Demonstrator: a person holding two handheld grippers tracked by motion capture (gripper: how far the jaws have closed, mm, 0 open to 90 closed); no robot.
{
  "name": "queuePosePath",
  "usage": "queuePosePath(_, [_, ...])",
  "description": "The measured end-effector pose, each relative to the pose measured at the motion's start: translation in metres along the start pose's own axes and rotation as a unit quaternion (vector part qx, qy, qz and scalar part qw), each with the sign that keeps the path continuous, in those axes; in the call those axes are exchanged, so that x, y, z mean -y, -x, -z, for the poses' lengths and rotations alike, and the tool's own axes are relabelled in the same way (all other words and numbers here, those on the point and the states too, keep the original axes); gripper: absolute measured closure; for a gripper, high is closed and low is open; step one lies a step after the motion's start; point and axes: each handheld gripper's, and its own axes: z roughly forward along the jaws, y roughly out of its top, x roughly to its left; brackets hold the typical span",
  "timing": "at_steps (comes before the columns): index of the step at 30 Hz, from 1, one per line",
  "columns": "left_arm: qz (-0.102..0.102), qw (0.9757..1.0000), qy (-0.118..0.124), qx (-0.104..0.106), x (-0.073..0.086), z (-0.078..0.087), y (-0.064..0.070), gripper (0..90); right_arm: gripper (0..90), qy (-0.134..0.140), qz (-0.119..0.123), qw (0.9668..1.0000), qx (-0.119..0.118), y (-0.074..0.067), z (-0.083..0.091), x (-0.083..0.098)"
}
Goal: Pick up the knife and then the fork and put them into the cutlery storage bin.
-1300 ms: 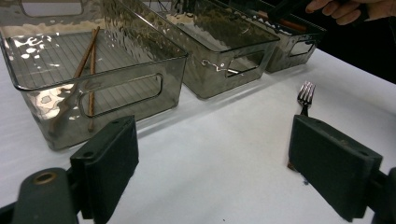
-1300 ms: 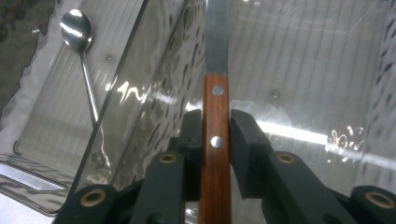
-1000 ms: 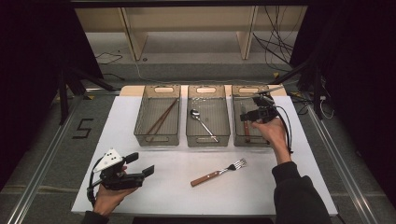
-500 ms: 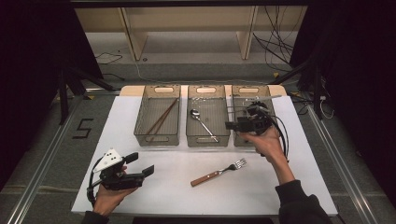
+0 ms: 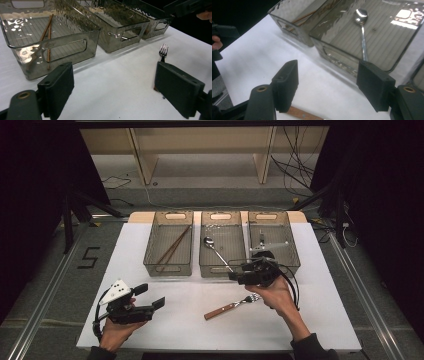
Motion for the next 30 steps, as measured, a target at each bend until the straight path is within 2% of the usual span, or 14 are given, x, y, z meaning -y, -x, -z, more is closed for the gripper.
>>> queuePosePath(6, [0.001, 1.0000, 0.001, 0.000, 0.000, 0.000, 0.000, 15.7, 35.0, -0.007, 0.003, 0.9999, -0.015, -0.007, -0.008, 0.013])
queuePosePath(10, [0.001, 1.0000, 0.000, 0.001, 0.000, 0.000, 0.000, 15.6, 41.2, -0.015, 0.010, 0.9995, -0.027, -0.014, -0.014, 0.020])
queuePosePath(17, [0.002, 1.0000, 0.000, 0.001, 0.000, 0.000, 0.000, 15.6, 58.1, -0.051, 0.032, 0.9976, -0.036, -0.031, -0.037, 0.034])
queuePosePath(22, [0.003, 1.0000, 0.001, 0.001, 0.000, 0.000, 0.000, 15.7, 70.9, -0.076, 0.055, 0.9950, -0.033, -0.043, -0.055, 0.042])
queuePosePath(30, [0.002, 1.0000, 0.001, 0.002, 0.000, 0.001, 0.000, 15.6, 86.5, -0.104, 0.075, 0.9914, -0.025, -0.053, -0.074, 0.052])
